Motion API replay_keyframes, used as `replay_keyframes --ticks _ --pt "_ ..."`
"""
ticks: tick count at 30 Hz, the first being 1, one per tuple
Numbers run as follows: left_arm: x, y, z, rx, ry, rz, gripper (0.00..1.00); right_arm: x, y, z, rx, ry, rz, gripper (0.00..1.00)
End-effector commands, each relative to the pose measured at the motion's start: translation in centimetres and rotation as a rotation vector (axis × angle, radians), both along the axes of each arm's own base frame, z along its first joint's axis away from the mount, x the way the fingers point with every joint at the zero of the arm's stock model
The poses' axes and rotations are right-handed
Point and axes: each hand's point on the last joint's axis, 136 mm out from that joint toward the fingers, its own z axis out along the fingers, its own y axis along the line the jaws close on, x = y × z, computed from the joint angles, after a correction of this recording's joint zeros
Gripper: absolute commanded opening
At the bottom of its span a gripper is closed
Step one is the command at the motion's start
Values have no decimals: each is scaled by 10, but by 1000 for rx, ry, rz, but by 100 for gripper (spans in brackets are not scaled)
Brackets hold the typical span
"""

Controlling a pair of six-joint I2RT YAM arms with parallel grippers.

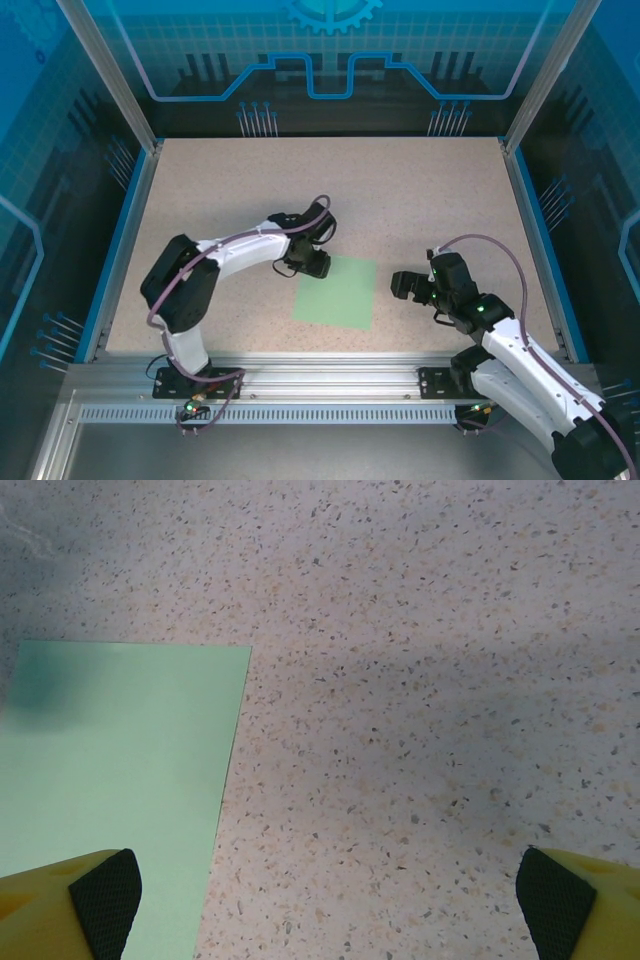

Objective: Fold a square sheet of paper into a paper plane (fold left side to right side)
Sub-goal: Move the square sheet of paper to the center of the table.

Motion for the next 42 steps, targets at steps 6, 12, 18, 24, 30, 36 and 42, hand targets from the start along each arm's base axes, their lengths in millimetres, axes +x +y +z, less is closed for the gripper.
replay_keyframes --ticks 6,12,18,24,30,36,42 --pt "-16 -39 -27 11 82 -94 39 -3 -7 -5 -39 8 -24 100" --pt "-8 -40 -37 52 74 -61 41 -2 -10 0 -53 3 -34 100" --pt "8 -34 -44 123 49 16 42 -2 -12 2 -62 5 -47 100" --pt "42 -31 -41 106 32 78 42 -4 -14 0 -57 17 -65 100" --pt "87 -25 -32 76 -2 147 42 -7 -15 0 -51 25 -69 100" --pt "122 -11 -31 59 -11 226 42 -10 -16 0 -44 27 -72 100" --pt "131 -4 -21 26 -15 253 41 -12 -14 -3 -38 36 -62 100"
